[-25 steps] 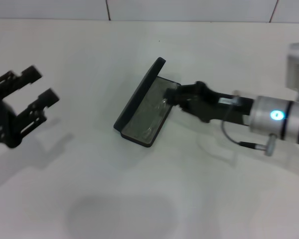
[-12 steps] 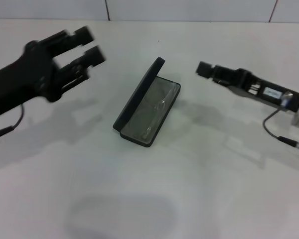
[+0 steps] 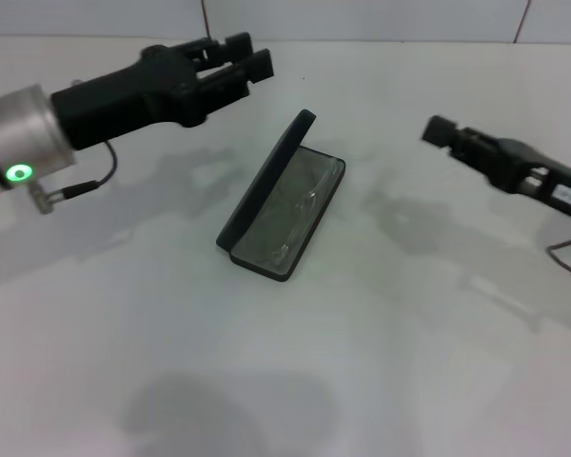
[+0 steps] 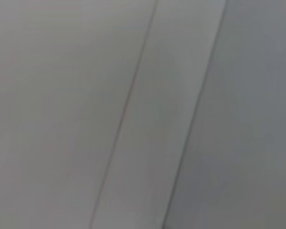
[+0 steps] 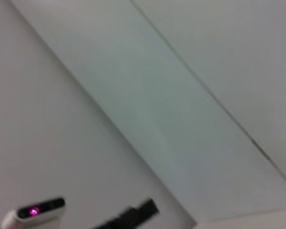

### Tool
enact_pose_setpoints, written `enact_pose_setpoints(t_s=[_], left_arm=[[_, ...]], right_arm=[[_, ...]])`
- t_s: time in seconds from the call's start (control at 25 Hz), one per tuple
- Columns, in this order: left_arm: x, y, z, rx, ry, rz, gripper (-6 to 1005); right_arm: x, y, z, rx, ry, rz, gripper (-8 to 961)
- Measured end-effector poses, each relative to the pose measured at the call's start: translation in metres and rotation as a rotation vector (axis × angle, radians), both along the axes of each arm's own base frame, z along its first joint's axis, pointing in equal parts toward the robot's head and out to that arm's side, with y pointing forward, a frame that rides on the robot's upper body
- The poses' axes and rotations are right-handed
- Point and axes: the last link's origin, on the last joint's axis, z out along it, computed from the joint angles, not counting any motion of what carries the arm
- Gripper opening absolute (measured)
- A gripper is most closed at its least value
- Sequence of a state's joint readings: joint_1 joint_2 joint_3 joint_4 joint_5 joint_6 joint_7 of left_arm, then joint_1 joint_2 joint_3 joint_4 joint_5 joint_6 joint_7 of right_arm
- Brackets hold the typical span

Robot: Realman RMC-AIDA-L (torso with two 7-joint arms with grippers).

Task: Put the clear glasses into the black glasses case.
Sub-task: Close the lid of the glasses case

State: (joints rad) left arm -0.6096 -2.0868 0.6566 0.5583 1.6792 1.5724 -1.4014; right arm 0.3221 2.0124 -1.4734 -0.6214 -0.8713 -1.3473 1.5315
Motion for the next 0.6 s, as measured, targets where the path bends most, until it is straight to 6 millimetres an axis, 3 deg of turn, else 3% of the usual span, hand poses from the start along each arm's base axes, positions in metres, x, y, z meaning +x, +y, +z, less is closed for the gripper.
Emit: enact_pose_setpoints(t_s=[0.12, 0.24, 0.44, 0.6], left_arm=[[-0.001, 0.011, -0.015, -0.004, 0.063, 0.052, 486], [-0.006, 0.017, -0.028, -0.002, 0.106, 0.107, 405], [-0.017, 0.017, -0.044, 0.008, 0.147, 0.156, 269], [-0.028, 0.017, -0.053, 0.017, 0.18, 0.209, 224]], right_arm=[[0.008, -0.006, 0.009, 0.032, 0.026, -0.009, 171], [0.012, -0.008, 0.013, 0.049, 0.029, -0.012, 171], [0.012, -0.01, 0.014, 0.055, 0.033, 0.001, 171], [0.01, -0.009, 0.014, 0.055, 0.034, 0.007, 171]])
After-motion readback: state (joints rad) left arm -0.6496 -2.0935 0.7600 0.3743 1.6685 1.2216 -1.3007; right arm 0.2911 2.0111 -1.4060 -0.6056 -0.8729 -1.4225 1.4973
